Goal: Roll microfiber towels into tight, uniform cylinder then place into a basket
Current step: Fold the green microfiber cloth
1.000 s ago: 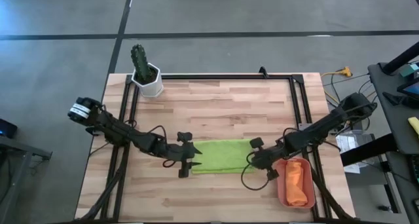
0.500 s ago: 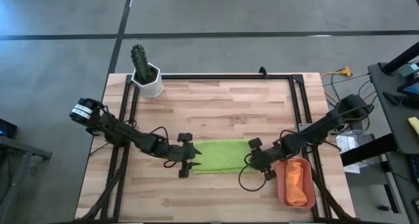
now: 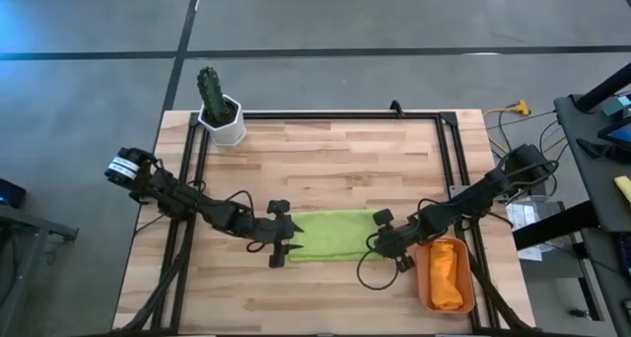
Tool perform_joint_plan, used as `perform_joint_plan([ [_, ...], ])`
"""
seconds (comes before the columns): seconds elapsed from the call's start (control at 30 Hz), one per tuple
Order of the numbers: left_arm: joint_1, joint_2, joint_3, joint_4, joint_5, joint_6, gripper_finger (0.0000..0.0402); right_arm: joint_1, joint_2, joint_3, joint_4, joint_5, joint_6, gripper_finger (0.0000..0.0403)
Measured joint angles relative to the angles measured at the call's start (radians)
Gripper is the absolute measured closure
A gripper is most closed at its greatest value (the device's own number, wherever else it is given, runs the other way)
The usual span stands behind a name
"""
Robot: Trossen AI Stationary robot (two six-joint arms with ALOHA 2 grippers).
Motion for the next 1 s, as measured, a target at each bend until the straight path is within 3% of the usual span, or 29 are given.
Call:
perform_joint_plan([
  [0.43, 0.000, 0.000, 0.000, 0.000, 0.000, 0.000, 0.0207, 0.000, 0.000, 0.000, -0.003, 0.000, -0.024, 0.0361],
  [0.83, 0.000, 0.000, 0.000, 0.000, 0.000, 0.000, 0.0207, 0.000, 0.000, 0.002, -0.005, -0.035, -0.024, 0.0364],
  [1.0, 0.000, 0.000, 0.000, 0.000, 0.000, 0.000, 0.0207, 0.000, -0.007, 0.002, 0.002, -0.035, 0.015, 0.0338],
])
